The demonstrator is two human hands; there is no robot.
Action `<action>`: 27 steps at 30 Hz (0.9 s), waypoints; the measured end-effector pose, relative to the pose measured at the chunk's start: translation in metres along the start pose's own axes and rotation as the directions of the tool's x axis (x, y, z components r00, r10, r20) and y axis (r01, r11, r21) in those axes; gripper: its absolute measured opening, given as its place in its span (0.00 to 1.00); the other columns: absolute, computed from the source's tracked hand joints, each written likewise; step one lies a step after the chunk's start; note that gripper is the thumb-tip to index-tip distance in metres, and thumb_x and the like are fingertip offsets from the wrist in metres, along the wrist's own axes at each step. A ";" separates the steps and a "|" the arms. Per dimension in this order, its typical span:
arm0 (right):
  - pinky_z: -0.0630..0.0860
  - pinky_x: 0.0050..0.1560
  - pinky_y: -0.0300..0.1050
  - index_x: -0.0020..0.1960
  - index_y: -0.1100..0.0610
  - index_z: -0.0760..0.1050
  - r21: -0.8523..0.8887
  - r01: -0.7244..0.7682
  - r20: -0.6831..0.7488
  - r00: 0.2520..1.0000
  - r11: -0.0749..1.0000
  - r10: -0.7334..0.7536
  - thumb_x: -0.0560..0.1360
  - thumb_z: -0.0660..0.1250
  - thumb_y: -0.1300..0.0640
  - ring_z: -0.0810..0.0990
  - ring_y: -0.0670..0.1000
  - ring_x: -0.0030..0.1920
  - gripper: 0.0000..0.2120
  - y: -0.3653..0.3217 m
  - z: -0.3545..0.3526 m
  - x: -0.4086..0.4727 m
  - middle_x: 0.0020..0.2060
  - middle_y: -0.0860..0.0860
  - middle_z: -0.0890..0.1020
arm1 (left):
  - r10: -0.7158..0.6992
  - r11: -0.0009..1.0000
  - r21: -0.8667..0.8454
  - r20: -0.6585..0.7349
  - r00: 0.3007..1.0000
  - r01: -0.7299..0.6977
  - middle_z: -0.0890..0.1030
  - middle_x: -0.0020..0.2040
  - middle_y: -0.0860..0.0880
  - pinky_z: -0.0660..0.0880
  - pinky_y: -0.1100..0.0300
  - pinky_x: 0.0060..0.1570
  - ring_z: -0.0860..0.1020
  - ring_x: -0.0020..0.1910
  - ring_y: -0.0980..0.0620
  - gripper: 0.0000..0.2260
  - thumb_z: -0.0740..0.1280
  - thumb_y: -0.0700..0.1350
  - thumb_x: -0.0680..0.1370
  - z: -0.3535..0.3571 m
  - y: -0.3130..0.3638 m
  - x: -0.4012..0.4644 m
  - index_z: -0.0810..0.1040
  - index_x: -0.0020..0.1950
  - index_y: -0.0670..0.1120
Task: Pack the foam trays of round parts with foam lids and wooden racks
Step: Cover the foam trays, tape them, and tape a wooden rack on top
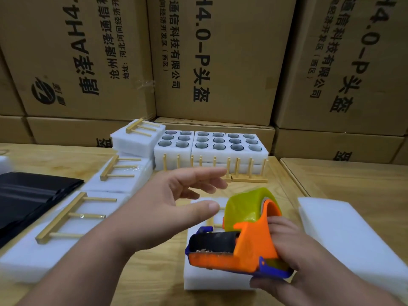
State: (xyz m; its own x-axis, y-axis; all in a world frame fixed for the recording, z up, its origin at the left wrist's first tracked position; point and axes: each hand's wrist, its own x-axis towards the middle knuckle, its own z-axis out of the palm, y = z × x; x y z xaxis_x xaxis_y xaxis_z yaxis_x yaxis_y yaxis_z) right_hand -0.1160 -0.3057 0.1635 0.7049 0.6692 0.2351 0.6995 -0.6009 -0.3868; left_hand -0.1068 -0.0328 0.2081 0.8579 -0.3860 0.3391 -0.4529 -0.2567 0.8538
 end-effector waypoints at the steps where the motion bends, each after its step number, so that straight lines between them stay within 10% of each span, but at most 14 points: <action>1: 0.49 0.71 0.26 0.67 0.39 0.77 -0.010 0.004 0.015 1.000 1.000 -0.004 0.73 0.71 0.34 0.54 0.21 0.66 0.25 0.004 0.002 0.000 0.65 0.30 0.72 | 0.008 0.998 0.057 0.004 1.000 -0.009 0.85 0.57 0.58 0.74 0.67 0.59 0.80 0.62 0.57 0.21 0.74 0.58 0.70 0.000 0.002 0.001 0.81 0.63 0.65; 8: 0.56 0.72 0.29 0.63 0.43 0.80 -0.027 0.036 -0.046 0.998 0.999 -0.037 0.72 0.69 0.31 0.64 0.31 0.71 0.24 0.010 0.005 -0.001 0.63 0.36 0.80 | 0.105 0.975 0.205 -0.116 0.988 -0.079 0.85 0.43 0.58 0.73 0.70 0.48 0.83 0.48 0.56 0.06 0.77 0.55 0.70 0.011 0.011 0.002 0.87 0.41 0.55; 20: 0.59 0.69 0.28 0.59 0.45 0.79 -0.011 -0.003 0.008 1.000 1.000 0.003 0.75 0.64 0.30 0.72 0.40 0.65 0.23 0.026 0.005 0.012 0.56 0.40 0.81 | 0.078 0.929 0.368 -0.267 0.960 0.027 0.83 0.43 0.62 0.72 0.71 0.45 0.81 0.48 0.61 0.04 0.76 0.52 0.73 0.018 0.006 0.000 0.85 0.39 0.59; 27: 0.72 0.64 0.46 0.57 0.48 0.80 -0.004 -0.006 -0.107 0.994 1.000 0.006 0.73 0.75 0.45 0.78 0.47 0.57 0.15 0.032 0.001 0.040 0.51 0.44 0.83 | 0.058 0.944 0.317 -0.446 0.893 0.097 0.84 0.40 0.58 0.69 0.77 0.45 0.80 0.46 0.62 0.04 0.77 0.44 0.74 0.020 -0.010 0.006 0.87 0.43 0.54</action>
State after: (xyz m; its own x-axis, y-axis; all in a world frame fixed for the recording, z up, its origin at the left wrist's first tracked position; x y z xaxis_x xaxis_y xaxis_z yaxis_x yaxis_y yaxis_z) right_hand -0.0653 -0.2979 0.1600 0.7176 0.6150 0.3269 0.6955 -0.6071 -0.3844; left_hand -0.1021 -0.0504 0.1940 0.8482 0.0357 0.5284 -0.4208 -0.5604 0.7133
